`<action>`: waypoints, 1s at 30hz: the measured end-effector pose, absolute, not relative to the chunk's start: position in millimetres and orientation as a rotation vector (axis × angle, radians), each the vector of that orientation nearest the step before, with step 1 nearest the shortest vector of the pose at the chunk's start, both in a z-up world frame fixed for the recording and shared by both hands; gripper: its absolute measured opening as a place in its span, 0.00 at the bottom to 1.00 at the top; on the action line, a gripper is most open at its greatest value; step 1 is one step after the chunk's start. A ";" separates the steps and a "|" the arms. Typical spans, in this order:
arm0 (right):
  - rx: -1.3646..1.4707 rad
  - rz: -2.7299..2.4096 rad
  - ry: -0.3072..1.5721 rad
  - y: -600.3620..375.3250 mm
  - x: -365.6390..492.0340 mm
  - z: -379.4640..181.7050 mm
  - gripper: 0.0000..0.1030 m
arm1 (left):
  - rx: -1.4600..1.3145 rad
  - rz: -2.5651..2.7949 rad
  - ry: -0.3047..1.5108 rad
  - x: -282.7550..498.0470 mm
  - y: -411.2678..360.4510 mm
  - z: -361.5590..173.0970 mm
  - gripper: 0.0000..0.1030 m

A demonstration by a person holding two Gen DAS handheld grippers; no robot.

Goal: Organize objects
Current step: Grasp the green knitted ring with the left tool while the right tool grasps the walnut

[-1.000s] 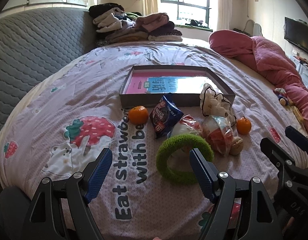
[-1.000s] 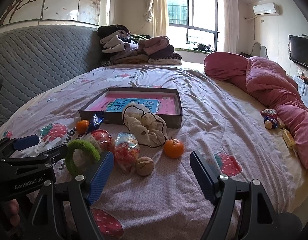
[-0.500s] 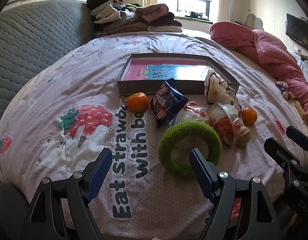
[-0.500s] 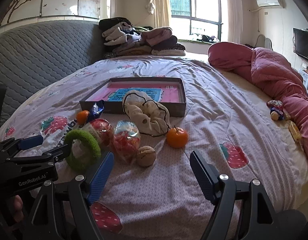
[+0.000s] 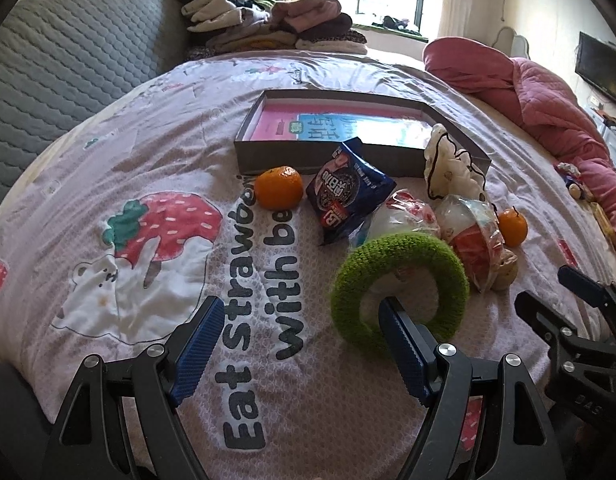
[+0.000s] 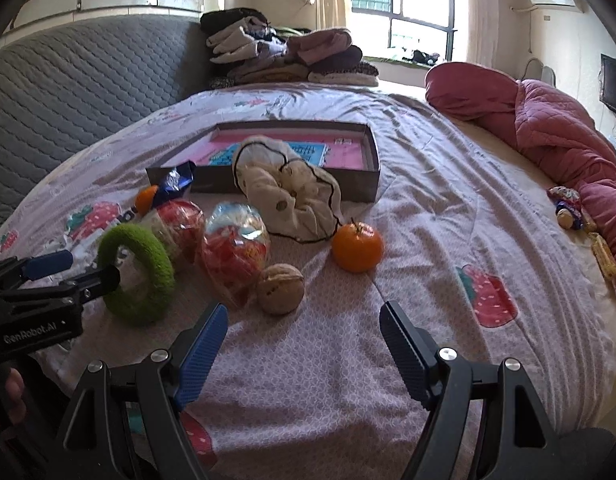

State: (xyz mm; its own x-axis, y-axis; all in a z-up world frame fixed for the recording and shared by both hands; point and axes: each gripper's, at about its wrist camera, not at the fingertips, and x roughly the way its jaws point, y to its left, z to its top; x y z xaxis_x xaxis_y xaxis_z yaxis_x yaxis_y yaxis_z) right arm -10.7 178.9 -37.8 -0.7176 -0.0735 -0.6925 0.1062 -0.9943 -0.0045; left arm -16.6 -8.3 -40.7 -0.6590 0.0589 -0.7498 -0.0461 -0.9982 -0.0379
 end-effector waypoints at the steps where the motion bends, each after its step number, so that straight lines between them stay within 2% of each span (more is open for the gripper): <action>1: 1.140 -2.824 0.075 179.3 -12.2 -39.5 0.75 | -1.275 2.809 -0.027 -17.9 -8.8 -42.1 0.78; 8: 1.173 -2.811 0.112 179.2 -24.4 -48.1 0.71 | -1.278 2.781 -0.064 -24.8 -10.4 -48.2 0.78; 16: 1.197 -2.780 0.177 171.6 -37.6 -56.5 0.59 | -1.272 2.748 -0.073 -31.8 -6.6 -54.2 0.78; 25: 1.199 -2.744 0.167 167.4 -44.0 -61.0 0.46 | -1.261 2.702 -0.126 -37.7 -9.8 -58.0 0.78; 28: 1.192 -2.732 0.158 165.7 -44.4 -61.3 0.40 | -1.243 2.690 -0.140 -37.6 -10.1 -57.3 0.75; 30: 1.185 -2.727 0.154 165.1 -43.6 -60.8 0.36 | -1.235 2.681 -0.144 -37.1 -10.5 -57.0 0.64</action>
State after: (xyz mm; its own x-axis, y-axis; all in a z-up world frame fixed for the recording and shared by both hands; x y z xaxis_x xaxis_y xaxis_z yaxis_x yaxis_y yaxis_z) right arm -43.6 165.1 -60.8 -0.6719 -0.1092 -0.7325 0.1912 -0.9811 -0.0291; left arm -37.1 -10.5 -57.0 -0.6363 0.2086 -0.7427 -0.1278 -0.9779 -0.1652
